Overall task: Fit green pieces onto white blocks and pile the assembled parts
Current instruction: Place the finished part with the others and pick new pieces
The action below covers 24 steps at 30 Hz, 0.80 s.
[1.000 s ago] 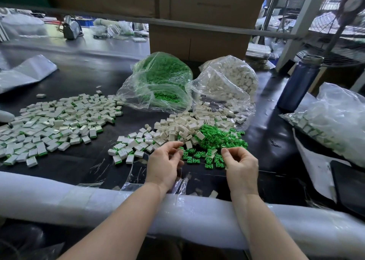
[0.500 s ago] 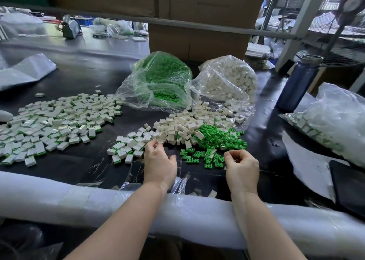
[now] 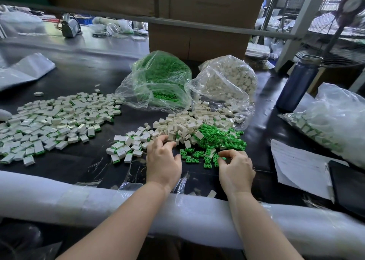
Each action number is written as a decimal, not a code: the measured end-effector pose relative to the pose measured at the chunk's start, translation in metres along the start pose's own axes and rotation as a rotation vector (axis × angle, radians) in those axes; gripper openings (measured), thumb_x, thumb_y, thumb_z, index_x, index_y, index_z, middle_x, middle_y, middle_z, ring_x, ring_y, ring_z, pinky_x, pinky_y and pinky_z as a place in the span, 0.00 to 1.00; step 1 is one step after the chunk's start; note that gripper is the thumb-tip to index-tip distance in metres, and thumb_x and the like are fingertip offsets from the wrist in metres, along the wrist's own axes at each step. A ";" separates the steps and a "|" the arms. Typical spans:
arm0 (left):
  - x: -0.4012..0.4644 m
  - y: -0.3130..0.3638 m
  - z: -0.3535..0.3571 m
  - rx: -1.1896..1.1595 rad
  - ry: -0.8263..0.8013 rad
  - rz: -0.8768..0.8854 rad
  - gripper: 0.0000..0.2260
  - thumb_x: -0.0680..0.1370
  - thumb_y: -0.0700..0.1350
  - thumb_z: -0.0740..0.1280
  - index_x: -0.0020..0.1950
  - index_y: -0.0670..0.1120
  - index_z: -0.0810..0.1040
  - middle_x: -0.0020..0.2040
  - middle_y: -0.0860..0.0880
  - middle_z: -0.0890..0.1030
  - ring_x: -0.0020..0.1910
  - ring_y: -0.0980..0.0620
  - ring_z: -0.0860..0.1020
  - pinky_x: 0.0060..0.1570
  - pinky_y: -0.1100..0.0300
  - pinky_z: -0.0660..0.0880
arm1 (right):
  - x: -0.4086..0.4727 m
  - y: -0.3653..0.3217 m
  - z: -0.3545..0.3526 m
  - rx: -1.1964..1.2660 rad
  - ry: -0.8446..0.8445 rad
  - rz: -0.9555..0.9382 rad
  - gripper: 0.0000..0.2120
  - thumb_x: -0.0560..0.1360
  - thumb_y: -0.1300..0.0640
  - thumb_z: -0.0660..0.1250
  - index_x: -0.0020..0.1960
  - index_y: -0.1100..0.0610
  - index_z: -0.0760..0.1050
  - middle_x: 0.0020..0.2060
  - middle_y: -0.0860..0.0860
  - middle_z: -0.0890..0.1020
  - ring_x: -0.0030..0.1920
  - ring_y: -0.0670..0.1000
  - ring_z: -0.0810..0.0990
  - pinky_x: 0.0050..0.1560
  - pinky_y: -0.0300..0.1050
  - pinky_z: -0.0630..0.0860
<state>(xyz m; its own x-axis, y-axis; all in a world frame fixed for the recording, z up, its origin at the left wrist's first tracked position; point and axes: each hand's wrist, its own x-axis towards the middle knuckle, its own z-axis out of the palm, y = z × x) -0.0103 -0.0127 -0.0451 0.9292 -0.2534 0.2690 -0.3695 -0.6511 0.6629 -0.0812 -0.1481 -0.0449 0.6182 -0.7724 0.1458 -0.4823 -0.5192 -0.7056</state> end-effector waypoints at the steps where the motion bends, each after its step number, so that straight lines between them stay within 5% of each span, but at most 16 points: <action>1: 0.001 0.000 0.001 0.007 -0.009 0.006 0.16 0.77 0.42 0.65 0.64 0.43 0.74 0.68 0.49 0.67 0.68 0.49 0.60 0.70 0.56 0.59 | 0.000 -0.001 0.001 -0.029 -0.008 -0.010 0.07 0.75 0.56 0.66 0.52 0.51 0.79 0.55 0.50 0.74 0.60 0.53 0.69 0.57 0.47 0.62; 9: 0.011 0.012 0.008 0.010 -0.088 0.098 0.09 0.77 0.43 0.65 0.56 0.46 0.79 0.59 0.50 0.73 0.60 0.49 0.66 0.62 0.60 0.63 | 0.000 -0.006 0.009 -0.259 -0.006 -0.084 0.11 0.76 0.47 0.64 0.57 0.45 0.78 0.57 0.47 0.72 0.61 0.50 0.66 0.58 0.47 0.60; 19: 0.004 0.009 0.016 -0.065 -0.111 0.113 0.09 0.76 0.43 0.66 0.55 0.47 0.79 0.55 0.50 0.74 0.59 0.51 0.68 0.50 0.71 0.58 | 0.001 -0.004 0.011 -0.235 -0.025 -0.112 0.06 0.78 0.53 0.62 0.51 0.51 0.77 0.55 0.49 0.73 0.60 0.51 0.66 0.56 0.47 0.58; 24: 0.003 0.007 0.016 -0.056 -0.126 0.141 0.08 0.77 0.43 0.66 0.55 0.48 0.79 0.54 0.51 0.75 0.58 0.52 0.68 0.52 0.70 0.60 | -0.001 -0.004 0.010 -0.208 -0.030 -0.131 0.10 0.78 0.55 0.63 0.57 0.48 0.77 0.57 0.49 0.72 0.61 0.51 0.65 0.60 0.48 0.58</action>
<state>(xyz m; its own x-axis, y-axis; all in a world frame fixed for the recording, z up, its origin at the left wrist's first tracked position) -0.0103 -0.0295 -0.0507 0.8605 -0.4289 0.2751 -0.4927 -0.5629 0.6637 -0.0736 -0.1419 -0.0492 0.7006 -0.6837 0.2040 -0.5119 -0.6809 -0.5238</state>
